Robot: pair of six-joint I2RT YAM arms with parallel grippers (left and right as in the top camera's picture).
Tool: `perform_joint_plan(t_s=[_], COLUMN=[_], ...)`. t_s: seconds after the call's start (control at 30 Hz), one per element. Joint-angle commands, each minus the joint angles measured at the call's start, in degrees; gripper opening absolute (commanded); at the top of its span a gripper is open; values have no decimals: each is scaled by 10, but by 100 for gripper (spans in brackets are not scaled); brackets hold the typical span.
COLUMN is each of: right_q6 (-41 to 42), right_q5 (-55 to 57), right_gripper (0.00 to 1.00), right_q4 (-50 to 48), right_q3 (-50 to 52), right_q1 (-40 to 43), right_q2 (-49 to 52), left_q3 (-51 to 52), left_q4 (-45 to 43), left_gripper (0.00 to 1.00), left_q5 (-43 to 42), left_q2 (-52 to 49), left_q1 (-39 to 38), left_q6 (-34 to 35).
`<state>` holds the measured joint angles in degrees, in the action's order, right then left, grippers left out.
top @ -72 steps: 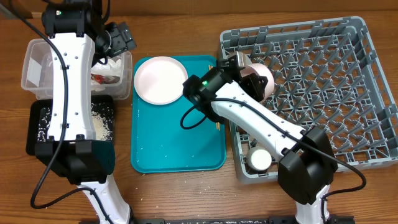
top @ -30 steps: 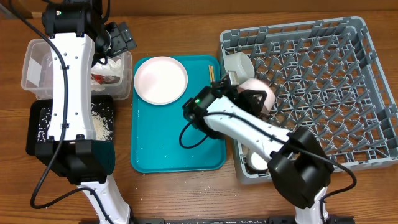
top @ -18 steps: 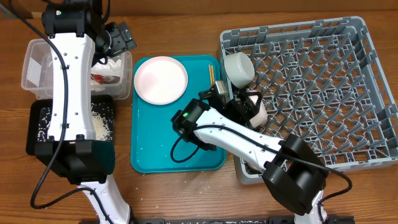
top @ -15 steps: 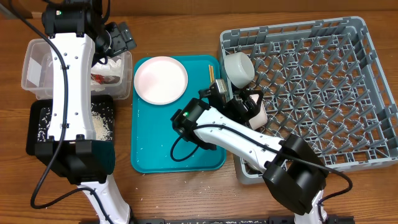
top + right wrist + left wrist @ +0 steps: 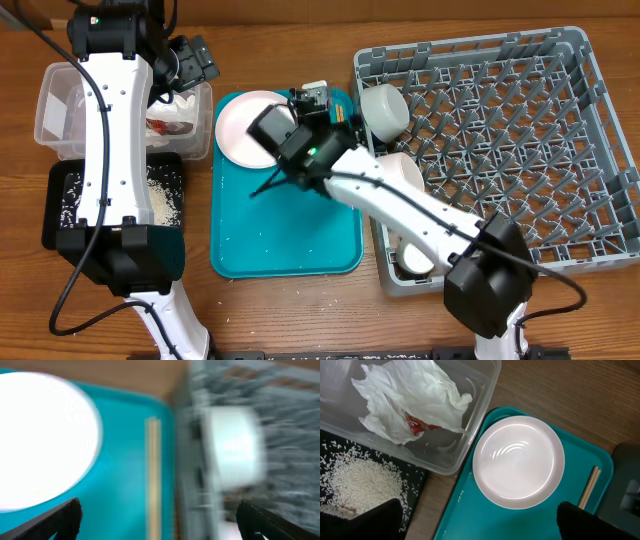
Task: Sort waste into correct bins and load items into the dishwasher
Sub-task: 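Release the pink plate and move the right gripper toward the white plate, then grasp the rim of the white plate with the right gripper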
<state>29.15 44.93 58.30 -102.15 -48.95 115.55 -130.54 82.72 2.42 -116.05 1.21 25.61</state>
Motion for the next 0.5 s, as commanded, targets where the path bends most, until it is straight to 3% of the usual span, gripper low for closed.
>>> perform_joint_plan(t_s=[0.0,0.13,0.47], right_q6=[-47,2,119], right_q5=[-339,-439,-429], right_gripper=[100,85,69], right_q4=[-58,-103,-209], right_q3=[-11,-7,-5], right_q1=[56,95,97], right_q2=[-17,-13,85], left_q3=[-9,-9,-9], left_q4=[-1,-1,-1], left_gripper=[100,100,100], left_q5=[8,8,8], left_q2=[4,4,4], left_q1=[-3,-4,-5], left_q6=[3,3,3])
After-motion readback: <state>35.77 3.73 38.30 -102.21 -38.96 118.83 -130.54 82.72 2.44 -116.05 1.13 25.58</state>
